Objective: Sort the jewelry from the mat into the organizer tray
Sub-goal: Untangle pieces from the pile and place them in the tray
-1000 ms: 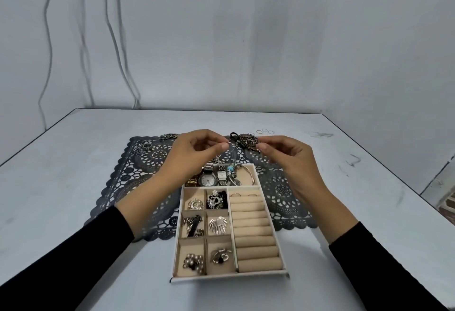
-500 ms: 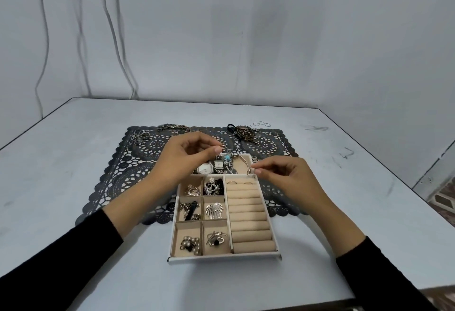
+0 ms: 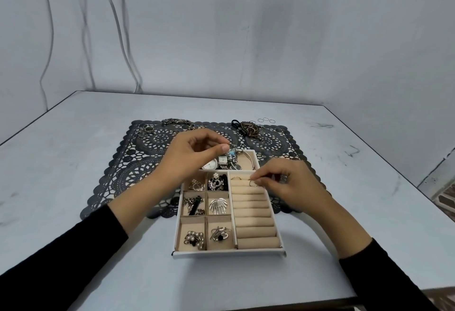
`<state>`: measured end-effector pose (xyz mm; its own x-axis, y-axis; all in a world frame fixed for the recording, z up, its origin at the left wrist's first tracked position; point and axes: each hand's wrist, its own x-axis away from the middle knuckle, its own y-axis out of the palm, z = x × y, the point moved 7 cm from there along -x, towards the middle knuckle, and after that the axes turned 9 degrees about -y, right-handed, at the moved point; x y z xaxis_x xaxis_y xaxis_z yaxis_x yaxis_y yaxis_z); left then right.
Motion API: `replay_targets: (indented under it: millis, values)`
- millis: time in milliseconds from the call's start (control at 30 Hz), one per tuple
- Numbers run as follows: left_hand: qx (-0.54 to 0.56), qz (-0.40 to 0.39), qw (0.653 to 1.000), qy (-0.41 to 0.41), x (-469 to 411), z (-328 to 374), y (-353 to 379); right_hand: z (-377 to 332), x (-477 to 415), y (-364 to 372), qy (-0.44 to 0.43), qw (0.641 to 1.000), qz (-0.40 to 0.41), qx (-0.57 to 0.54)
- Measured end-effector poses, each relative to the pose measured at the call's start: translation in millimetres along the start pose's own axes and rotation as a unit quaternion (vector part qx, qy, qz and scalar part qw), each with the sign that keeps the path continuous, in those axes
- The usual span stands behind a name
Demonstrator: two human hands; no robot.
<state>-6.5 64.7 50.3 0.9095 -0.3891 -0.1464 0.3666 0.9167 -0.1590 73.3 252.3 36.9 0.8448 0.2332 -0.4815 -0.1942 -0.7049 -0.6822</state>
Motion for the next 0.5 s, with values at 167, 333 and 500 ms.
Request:
replay_targets:
  millis: [167, 333, 500]
  values:
    - [0.000, -0.009, 1.000, 0.001, 1.7, 0.8, 0.9, -6.1, -2.1, 2.6, -0.037, 0.998, -0.037, 0.036]
    - [-0.008, -0.014, 1.000, 0.002, 3.2, 2.6, 2.1, 0.8, -3.8, -5.2, 0.004, 0.999, -0.054, 0.000]
    - [-0.016, -0.008, 1.000, 0.003, 3.5, 2.9, 2.3, -2.8, -10.1, -2.9, 0.005, 0.997, -0.083, -0.005]
